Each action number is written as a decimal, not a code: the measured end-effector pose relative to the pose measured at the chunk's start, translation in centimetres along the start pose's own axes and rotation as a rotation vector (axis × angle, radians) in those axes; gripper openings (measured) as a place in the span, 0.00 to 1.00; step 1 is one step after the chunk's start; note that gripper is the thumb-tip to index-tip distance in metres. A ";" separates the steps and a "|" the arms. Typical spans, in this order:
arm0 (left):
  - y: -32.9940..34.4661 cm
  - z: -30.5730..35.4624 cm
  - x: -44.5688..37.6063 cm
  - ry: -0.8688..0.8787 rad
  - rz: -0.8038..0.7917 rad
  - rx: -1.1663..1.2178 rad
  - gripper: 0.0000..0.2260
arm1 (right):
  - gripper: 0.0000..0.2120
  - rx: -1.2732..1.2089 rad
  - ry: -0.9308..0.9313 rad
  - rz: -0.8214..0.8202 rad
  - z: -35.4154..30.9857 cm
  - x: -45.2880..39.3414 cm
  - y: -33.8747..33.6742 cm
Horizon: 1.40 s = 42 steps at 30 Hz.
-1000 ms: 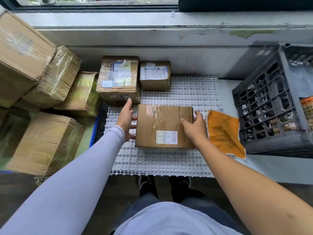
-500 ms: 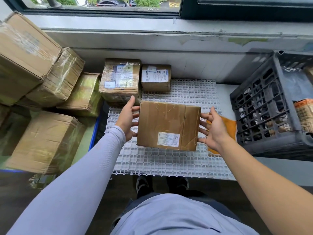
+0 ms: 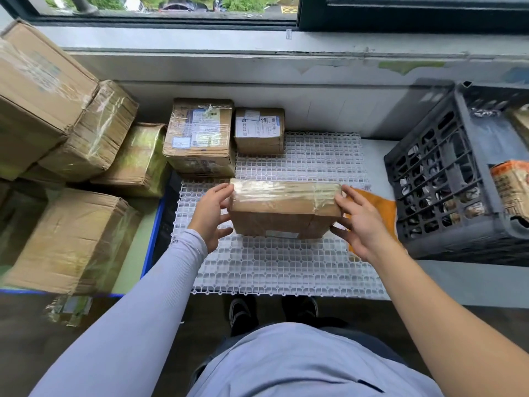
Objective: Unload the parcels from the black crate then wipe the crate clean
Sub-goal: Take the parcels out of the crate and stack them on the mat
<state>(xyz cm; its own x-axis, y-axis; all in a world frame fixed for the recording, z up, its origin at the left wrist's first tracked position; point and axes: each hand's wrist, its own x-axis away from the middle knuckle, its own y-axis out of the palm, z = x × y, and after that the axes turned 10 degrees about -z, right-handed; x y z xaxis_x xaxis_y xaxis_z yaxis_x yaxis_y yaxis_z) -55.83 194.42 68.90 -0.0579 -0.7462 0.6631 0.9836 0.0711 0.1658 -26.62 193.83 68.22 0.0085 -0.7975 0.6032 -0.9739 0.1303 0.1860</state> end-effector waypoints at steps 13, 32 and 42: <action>-1.0 -0.4 0.6 -0.038 0.008 0.106 0.14 | 0.08 0.070 0.016 -0.036 -0.6 1.2 -0.2; -1.4 -0.9 -0.2 -0.135 -0.048 0.032 0.16 | 0.14 0.163 0.137 -0.002 1.5 -0.9 -0.5; -0.6 -2.6 -0.1 -0.172 -0.039 0.002 0.17 | 0.12 0.226 0.135 -0.039 4.0 -0.5 1.5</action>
<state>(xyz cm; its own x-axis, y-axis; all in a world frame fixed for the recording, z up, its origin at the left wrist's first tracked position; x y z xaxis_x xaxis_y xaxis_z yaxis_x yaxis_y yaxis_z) -55.95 192.77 66.86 -0.1243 -0.6241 0.7714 0.9797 0.0463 0.1953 -28.95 192.11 65.08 0.0624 -0.7115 0.6999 -0.9980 -0.0462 0.0421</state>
